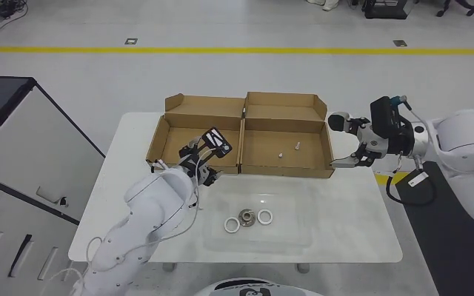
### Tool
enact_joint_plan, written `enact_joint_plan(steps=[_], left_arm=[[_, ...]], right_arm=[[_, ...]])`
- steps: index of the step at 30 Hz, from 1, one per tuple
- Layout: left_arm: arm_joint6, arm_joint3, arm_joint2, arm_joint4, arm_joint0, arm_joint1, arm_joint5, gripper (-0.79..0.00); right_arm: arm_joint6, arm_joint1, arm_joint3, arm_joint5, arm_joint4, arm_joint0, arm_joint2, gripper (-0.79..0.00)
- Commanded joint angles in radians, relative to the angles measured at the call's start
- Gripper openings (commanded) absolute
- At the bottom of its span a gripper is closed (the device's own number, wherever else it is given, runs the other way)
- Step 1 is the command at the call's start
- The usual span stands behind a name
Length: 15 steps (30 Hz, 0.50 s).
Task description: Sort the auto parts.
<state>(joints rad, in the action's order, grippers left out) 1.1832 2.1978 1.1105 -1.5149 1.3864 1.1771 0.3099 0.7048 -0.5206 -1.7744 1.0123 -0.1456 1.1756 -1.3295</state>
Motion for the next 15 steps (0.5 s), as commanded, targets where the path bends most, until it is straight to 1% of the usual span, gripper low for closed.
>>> enact_joint_plan(steps=[1,4,7,9,12,15], left_arm=[[0.000,0.000,0.000,0.000,0.000,0.000,0.000,0.000],[0.000,0.000,0.000,0.000,0.000,0.000,0.000,0.000],[-0.034,-0.036,0.025,0.026,0.024,-0.002,-0.008,0.000],[-0.026,-0.018,0.038,0.046,0.034,-0.006,0.030,0.000],[0.061,0.023,0.037,0.112,0.029,-0.007,0.061,0.000],[0.198,0.064,-0.002,0.172,-0.012,-0.002,0.074,0.000]], right_arm=[[0.000,0.000,0.000,0.000,0.000,0.000,0.000,0.000],[0.000,0.000,0.000,0.000,0.000,0.000,0.000,0.000],[0.000,0.000,0.000,0.000,0.000,0.000,0.000,0.000],[0.000,0.000,0.000,0.000,0.000,0.000,0.000,0.000],[0.000,0.000,0.000,0.000,0.000,0.000,0.000,0.000],[0.000,0.000,0.000,0.000,0.000,0.000,0.000,0.000]])
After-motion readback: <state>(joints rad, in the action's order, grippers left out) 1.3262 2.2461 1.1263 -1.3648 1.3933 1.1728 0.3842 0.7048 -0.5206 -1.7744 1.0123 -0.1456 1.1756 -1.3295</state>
